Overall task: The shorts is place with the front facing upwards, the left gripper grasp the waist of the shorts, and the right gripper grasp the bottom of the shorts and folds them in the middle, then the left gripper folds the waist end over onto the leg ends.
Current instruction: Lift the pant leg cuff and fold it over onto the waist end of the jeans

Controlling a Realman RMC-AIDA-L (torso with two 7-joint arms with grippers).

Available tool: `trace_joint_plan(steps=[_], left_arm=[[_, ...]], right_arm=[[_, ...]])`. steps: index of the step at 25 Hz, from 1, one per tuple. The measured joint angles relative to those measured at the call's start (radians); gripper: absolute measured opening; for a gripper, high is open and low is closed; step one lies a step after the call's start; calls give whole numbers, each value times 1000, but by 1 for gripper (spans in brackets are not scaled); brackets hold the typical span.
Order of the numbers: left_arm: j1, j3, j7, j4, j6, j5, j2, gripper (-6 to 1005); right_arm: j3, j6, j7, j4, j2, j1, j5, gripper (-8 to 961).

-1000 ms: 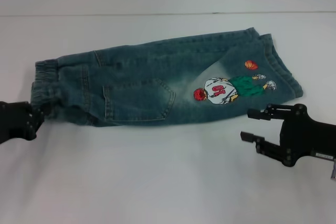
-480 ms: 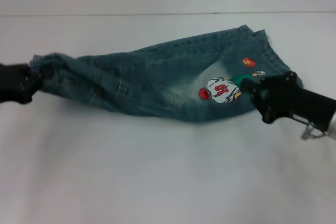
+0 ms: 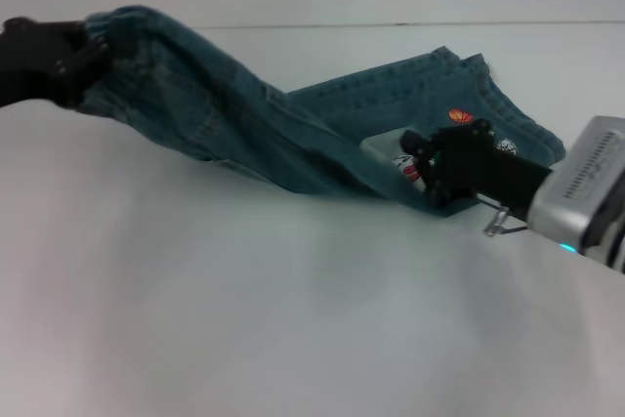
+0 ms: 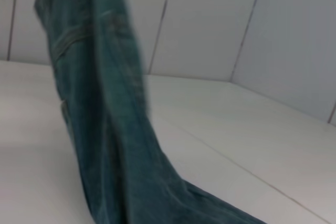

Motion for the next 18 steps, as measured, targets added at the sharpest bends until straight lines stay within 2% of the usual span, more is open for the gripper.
trace_joint_plan(steps=[7, 14, 18], left_arm=[[-48, 150, -134, 85, 3, -9, 0, 48], [-74, 239, -211, 134, 6, -57, -1, 48], [-82, 268, -238, 159, 5, -77, -2, 47]], right_arm=[[-12, 54, -38, 101, 5, 96, -8, -1], [-85, 134, -46, 211, 15, 218, -18, -1], [-76, 162, -46, 273, 15, 285, -71, -1]])
